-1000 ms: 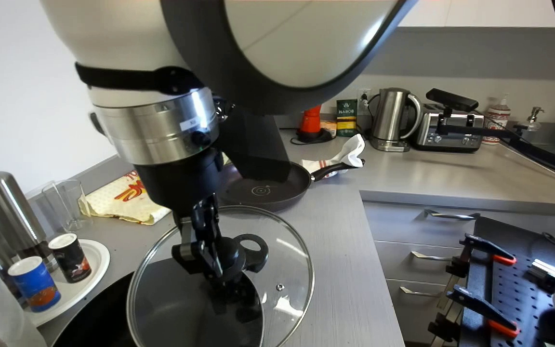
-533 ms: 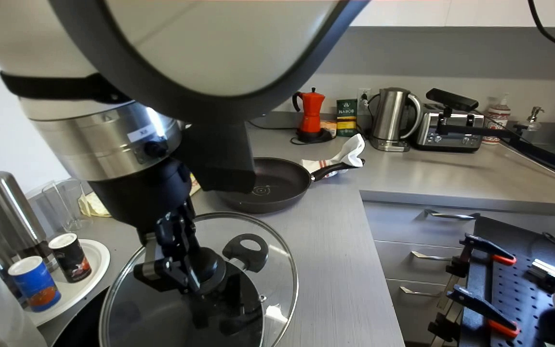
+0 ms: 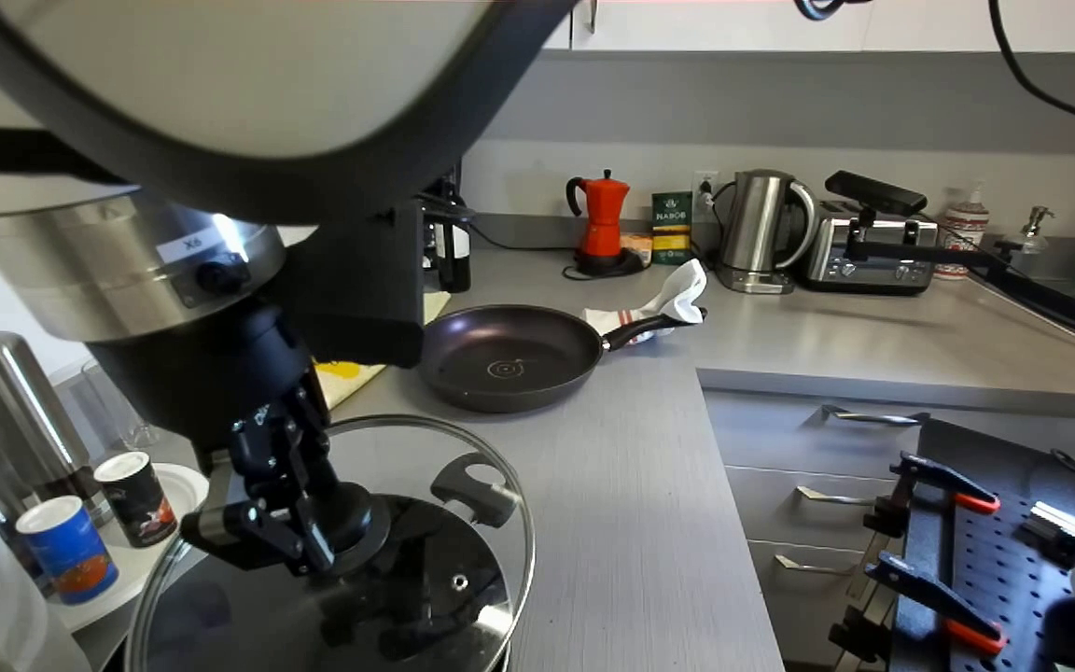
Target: Place the lid on the pot
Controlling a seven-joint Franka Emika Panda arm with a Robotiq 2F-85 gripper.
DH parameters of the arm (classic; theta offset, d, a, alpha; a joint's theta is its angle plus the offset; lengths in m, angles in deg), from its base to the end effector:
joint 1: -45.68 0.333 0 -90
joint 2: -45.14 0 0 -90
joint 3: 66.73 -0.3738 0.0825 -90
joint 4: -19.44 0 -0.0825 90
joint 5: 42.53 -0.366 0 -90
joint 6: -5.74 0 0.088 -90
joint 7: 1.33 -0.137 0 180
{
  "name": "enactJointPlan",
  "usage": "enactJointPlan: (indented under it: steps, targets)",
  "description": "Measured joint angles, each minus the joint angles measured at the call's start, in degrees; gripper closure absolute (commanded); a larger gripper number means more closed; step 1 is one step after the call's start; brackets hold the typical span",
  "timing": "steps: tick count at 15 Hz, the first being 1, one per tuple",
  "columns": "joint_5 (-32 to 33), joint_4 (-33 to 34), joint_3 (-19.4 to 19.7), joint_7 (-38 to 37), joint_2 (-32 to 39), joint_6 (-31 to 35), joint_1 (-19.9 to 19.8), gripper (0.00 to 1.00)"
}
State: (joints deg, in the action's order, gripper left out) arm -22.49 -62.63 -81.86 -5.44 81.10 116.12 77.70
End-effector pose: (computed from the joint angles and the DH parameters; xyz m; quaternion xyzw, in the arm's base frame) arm 0.5402 0.4768 0.3522 0.9063 0.4112 -0.0132 0.0972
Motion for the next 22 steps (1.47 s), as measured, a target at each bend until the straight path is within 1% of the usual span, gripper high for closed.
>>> enactJointPlan:
  steps: [5, 16, 22]
  targets:
    - [-1.3, 2.4, 0.0, 2.0, 1.7, 0.0, 0.0, 0.75]
    - [-6.7, 2.9, -0.4, 4.5, 3.1, 0.0, -0.1, 0.75]
    - [-7.7, 4.0, -0.7, 5.8, 4.6, 0.0, -0.1, 0.75]
